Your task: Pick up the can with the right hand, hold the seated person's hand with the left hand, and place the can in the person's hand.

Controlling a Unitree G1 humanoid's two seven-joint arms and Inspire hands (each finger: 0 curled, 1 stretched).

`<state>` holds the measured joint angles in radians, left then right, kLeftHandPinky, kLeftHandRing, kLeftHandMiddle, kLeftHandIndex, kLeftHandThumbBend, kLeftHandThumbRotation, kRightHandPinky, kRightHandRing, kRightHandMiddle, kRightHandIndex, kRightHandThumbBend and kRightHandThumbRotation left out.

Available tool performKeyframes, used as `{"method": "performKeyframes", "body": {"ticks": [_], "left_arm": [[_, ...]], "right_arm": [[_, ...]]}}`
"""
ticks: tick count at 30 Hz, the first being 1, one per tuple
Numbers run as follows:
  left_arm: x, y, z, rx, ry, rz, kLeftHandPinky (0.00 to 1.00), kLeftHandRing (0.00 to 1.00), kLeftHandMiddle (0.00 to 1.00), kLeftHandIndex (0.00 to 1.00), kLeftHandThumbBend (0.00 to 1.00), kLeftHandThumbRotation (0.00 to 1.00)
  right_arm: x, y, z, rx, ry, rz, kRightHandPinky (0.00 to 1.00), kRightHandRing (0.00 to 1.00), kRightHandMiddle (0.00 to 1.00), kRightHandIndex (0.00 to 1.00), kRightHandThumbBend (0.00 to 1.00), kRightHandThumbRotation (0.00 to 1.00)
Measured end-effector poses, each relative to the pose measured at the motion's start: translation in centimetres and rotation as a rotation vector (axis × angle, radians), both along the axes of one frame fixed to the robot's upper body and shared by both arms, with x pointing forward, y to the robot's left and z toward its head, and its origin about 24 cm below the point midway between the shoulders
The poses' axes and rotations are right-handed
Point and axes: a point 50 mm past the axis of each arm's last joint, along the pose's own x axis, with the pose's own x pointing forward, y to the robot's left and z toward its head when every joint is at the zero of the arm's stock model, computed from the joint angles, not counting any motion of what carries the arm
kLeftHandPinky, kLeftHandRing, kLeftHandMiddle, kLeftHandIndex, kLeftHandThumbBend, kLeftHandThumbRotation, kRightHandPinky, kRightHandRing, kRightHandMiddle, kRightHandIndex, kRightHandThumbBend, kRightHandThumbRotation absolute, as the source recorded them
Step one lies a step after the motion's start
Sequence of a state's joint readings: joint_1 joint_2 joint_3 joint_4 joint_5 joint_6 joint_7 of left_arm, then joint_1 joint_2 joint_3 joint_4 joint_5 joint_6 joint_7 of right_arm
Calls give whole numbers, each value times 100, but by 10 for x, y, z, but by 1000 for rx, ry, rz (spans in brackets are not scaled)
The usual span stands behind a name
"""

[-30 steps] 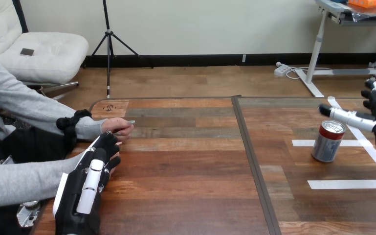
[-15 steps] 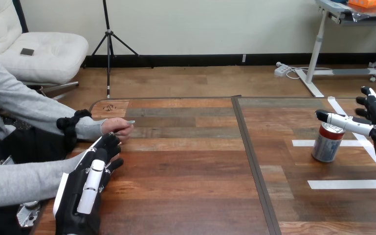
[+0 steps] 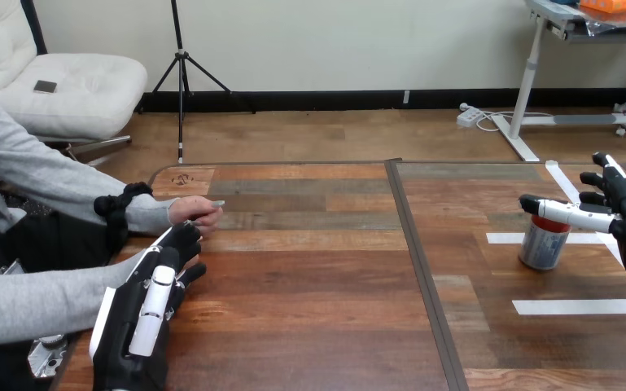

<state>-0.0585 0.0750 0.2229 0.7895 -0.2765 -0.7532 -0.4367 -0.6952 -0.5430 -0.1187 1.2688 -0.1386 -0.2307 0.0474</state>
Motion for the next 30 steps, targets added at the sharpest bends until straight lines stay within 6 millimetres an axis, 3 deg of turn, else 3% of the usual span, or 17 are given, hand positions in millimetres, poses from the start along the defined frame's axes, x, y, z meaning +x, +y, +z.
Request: {"method": "performKeyframes", "body": {"ticks": [10, 30], "left_arm": [[-1, 0, -1, 7, -1, 5, 83, 89, 85, 79, 53, 80], [-1, 0, -1, 9, 1, 9, 83, 90, 87, 77, 52, 78]], "right_arm": [[-1, 1, -3, -24, 30, 9, 78, 91, 94, 96, 100, 20], [-1, 2, -6, -55, 67, 10, 81, 90, 91, 94, 100, 20]]}}
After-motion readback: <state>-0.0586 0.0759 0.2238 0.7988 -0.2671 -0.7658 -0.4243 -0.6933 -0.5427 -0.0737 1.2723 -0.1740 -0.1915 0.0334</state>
